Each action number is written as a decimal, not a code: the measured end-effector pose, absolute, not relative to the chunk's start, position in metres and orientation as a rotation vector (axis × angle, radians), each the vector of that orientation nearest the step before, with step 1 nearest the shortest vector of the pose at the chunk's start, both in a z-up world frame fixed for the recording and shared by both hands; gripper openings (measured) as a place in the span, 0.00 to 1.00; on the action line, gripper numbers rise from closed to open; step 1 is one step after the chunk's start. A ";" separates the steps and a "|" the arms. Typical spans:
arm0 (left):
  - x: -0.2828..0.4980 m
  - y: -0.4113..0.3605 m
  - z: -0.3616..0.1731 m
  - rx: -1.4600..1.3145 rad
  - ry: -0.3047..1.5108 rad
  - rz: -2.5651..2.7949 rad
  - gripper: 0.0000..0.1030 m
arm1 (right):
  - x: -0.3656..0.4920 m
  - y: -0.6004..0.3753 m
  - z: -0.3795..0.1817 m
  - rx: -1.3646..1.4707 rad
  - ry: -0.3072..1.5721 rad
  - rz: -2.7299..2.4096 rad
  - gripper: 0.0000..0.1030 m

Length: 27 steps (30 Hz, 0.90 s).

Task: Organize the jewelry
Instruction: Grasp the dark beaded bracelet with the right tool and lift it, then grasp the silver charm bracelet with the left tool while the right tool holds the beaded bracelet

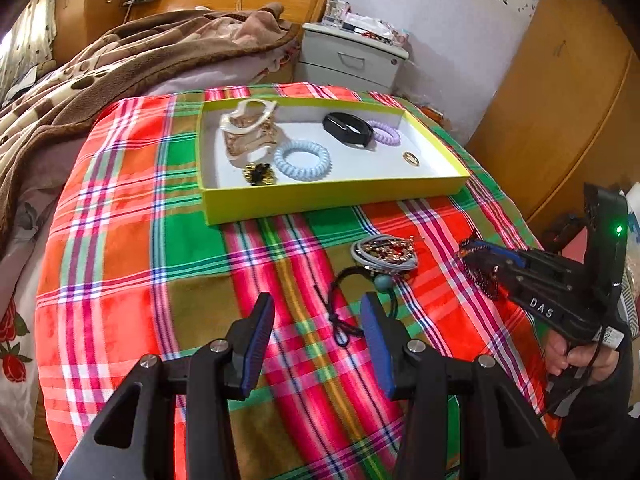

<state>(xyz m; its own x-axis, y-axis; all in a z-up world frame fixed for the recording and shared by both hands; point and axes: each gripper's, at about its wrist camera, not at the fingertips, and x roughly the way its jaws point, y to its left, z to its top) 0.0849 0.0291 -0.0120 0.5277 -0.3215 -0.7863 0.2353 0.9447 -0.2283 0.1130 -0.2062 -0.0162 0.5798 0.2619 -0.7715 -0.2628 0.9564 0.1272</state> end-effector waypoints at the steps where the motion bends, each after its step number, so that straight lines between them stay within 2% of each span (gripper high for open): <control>1: 0.086 0.027 -0.013 -0.094 0.962 -0.339 0.45 | 0.112 -0.209 -0.015 0.004 0.895 0.299 0.12; 10: 0.096 0.008 -0.010 -0.065 0.972 -0.373 0.45 | 0.107 -0.225 -0.009 0.054 0.867 0.270 0.12; 21: 0.120 -0.005 -0.016 -0.168 1.040 -0.418 0.43 | 0.106 -0.233 -0.008 0.086 0.855 0.252 0.12; 24: 0.123 -0.005 -0.015 -0.193 1.042 -0.416 0.29 | 0.105 -0.235 -0.008 0.093 0.851 0.248 0.12; 25: 0.125 -0.006 -0.016 -0.198 1.052 -0.412 0.22 | 0.105 -0.236 -0.007 0.096 0.849 0.246 0.12; 27: 0.126 -0.009 -0.016 -0.189 1.059 -0.410 0.15 | 0.105 -0.237 -0.007 0.100 0.849 0.245 0.12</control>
<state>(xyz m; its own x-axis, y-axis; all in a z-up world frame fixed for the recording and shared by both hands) 0.1257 -0.0091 -0.0156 0.4239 -0.4143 -0.8054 0.2356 0.9091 -0.3437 0.1049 -0.2370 -0.0074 0.6350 0.2536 -0.7297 -0.1738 0.9673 0.1849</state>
